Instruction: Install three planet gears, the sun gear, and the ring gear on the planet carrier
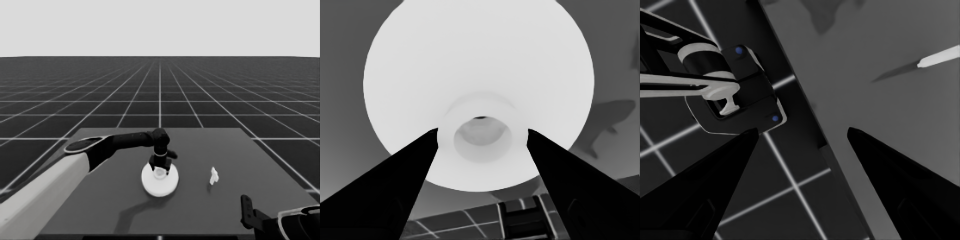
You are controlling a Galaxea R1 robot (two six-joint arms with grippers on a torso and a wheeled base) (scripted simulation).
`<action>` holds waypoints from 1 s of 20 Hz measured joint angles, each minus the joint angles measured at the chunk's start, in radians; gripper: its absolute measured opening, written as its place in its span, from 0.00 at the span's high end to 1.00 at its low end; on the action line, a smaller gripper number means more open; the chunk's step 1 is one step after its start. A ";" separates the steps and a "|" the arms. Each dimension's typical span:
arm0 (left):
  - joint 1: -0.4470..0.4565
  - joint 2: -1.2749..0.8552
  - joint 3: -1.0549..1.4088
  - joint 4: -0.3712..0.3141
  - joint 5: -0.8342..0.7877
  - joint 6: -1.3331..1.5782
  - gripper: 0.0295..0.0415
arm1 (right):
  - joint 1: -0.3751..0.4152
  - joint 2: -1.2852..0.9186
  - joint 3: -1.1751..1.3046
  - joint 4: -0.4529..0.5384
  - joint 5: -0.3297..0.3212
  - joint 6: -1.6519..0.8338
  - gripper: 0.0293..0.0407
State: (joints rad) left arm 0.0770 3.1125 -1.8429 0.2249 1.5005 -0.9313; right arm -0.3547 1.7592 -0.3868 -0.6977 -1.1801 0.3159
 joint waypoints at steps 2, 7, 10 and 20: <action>0.000 0.000 0.000 0.000 0.000 0.018 0.56 | 0.000 0.000 0.000 0.000 0.000 0.000 0.19; 0.000 0.000 0.000 0.000 0.000 0.061 0.56 | 0.000 0.000 0.000 0.000 0.000 0.000 0.19; 0.000 0.000 0.000 0.000 0.000 0.087 0.56 | 0.000 0.000 0.000 0.000 0.000 0.000 0.19; 0.000 0.000 0.000 0.000 0.000 0.171 0.35 | 0.000 0.000 0.000 0.000 0.000 0.000 0.19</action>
State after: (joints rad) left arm 0.0766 3.1127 -1.8427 0.2248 1.5005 -0.7602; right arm -0.3547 1.7592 -0.3868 -0.6977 -1.1801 0.3159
